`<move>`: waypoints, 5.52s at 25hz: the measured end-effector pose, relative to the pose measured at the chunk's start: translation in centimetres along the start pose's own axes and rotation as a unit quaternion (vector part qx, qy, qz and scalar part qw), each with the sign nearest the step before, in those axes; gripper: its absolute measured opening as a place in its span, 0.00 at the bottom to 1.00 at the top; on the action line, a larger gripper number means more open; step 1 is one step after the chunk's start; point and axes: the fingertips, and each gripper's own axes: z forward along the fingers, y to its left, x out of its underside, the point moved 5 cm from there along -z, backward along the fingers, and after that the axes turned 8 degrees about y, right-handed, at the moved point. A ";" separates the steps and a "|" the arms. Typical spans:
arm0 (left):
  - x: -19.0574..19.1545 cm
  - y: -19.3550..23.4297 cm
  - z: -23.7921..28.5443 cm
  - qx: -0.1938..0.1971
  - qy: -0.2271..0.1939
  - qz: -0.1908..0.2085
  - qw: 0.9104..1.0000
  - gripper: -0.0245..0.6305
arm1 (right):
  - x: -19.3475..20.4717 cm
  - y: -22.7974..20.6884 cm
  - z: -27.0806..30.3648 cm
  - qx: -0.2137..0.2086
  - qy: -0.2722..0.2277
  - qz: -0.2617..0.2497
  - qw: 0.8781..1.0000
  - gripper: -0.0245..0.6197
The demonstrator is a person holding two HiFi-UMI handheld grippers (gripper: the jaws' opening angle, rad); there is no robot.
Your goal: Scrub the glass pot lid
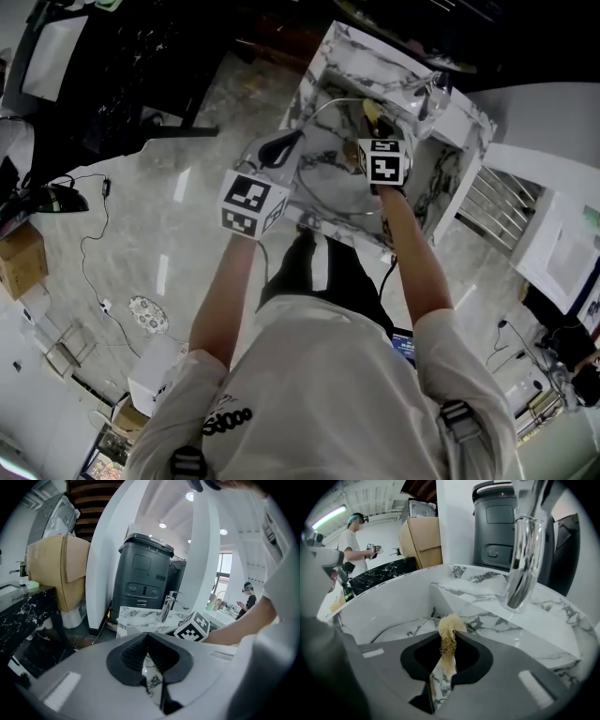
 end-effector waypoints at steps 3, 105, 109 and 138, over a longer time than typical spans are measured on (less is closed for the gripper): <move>0.2 0.1 -0.3 -0.003 -0.001 -0.004 1.000 0.05 | -0.3 1.0 0.9 -0.032 0.009 -0.017 0.999 0.12; 0.4 -7.5 -0.8 0.074 -0.001 0.059 0.995 0.05 | 13.9 -1.5 -8.2 -0.151 0.258 -0.037 0.954 0.11; 0.1 -7.8 -0.3 0.080 -0.001 0.063 0.995 0.05 | 13.5 -2.6 -8.3 -0.133 0.242 -0.024 0.961 0.11; 0.5 -4.5 0.7 0.054 0.010 0.029 0.998 0.05 | 6.5 -5.3 -3.0 -0.029 0.165 -0.062 0.984 0.12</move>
